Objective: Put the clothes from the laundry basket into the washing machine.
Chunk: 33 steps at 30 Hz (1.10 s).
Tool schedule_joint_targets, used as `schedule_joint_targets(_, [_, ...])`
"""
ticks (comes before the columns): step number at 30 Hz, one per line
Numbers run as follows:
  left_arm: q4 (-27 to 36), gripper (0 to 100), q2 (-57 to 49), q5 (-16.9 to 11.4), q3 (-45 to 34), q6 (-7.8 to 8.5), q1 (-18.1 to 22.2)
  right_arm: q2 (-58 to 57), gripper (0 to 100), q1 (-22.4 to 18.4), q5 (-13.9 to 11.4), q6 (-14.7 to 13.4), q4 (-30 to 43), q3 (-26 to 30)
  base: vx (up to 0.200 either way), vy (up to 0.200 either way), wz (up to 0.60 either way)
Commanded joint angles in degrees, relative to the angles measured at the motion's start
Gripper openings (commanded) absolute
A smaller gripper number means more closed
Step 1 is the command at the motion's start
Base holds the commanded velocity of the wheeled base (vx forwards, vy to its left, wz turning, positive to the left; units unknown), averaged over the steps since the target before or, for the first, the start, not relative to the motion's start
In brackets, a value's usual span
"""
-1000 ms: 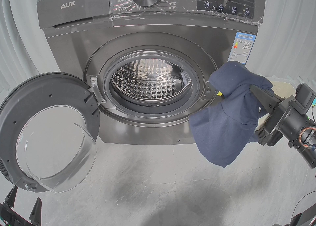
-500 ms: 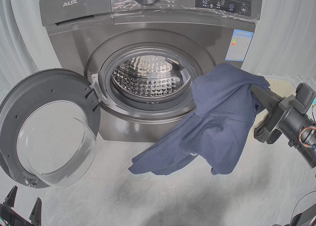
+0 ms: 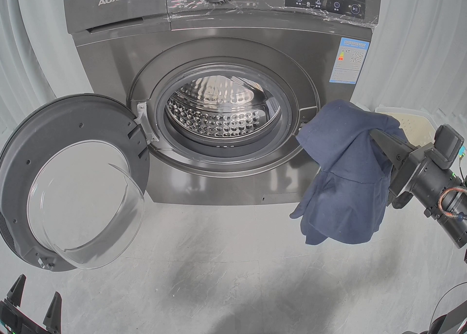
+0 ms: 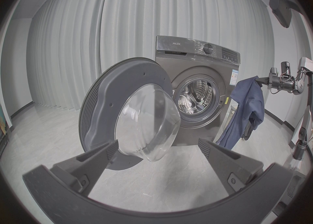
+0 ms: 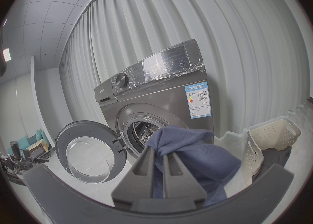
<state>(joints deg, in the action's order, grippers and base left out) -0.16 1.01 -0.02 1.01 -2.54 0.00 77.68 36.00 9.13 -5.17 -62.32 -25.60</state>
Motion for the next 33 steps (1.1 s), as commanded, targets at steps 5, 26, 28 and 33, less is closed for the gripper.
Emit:
schedule_joint_targets(5, [-0.11, 100, -0.75, 0.02, -0.92, -0.01, 0.09, 0.19, 0, -0.67, -0.34, -0.28, 0.27, 2.22, 0.000, 0.000, 0.00])
schedule_joint_targets(26, [-0.19, 100, -0.66, -0.33, -1.01, 2.71, 0.44, 10.65, 0, 7.95, 0.19, -5.82, -0.79, -5.07, 0.000, 0.000, 0.00])
schedule_joint_targets(28, [-0.19, 100, -0.66, -0.33, -1.01, 2.54, 0.44, 12.15, 0, 8.91, 0.36, -6.61, -0.88, -6.39, 0.000, 0.000, 0.00])
schedule_joint_targets(33, [-0.19, 100, -1.01, -0.24, -1.01, 2.36, 0.35, 16.01, 0, 9.09, 0.98, -6.78, -3.07, -10.61, 0.000, 0.000, 0.00])
